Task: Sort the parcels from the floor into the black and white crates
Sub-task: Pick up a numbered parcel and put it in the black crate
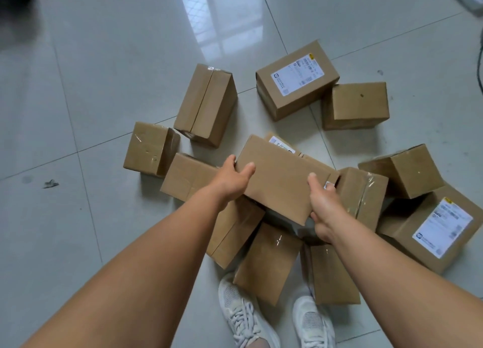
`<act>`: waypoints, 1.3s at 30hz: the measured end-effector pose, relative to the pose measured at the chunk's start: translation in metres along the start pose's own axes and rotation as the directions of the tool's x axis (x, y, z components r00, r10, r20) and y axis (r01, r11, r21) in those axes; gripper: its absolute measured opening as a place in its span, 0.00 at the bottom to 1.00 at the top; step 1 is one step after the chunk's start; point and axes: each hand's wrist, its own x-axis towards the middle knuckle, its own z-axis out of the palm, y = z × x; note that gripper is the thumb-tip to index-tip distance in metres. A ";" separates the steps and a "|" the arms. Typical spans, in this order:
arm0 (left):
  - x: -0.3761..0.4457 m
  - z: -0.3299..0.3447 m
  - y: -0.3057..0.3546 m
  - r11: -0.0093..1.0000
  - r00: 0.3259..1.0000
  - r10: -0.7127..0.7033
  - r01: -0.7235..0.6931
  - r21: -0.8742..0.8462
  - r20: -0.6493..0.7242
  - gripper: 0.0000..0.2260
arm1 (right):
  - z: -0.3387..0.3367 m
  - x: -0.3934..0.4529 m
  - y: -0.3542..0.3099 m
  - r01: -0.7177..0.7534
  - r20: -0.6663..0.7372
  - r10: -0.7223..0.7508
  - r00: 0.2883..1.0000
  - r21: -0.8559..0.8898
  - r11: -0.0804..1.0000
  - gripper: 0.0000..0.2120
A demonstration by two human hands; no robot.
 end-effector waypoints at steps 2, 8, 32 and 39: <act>-0.005 -0.002 0.001 1.000 1.000 -0.019 0.018 -0.023 -0.020 0.31 | 0.000 -0.004 -0.002 -0.007 -0.013 0.007 1.000 0.030 1.000 0.31; -0.053 -0.019 0.016 0.975 0.990 -0.112 0.092 -0.202 -0.090 0.23 | -0.016 -0.045 -0.018 0.018 -0.029 -0.015 0.999 0.107 0.994 0.32; -0.383 -0.118 0.090 0.617 0.954 -0.099 -0.165 -0.770 -0.284 0.13 | -0.080 -0.363 -0.143 0.303 0.290 -0.300 0.909 0.038 0.952 0.16; -0.459 -0.127 0.087 0.644 0.872 -0.114 -0.300 -0.704 -0.477 0.13 | -0.082 -0.435 -0.147 0.377 0.376 -0.336 0.863 -0.036 0.926 0.07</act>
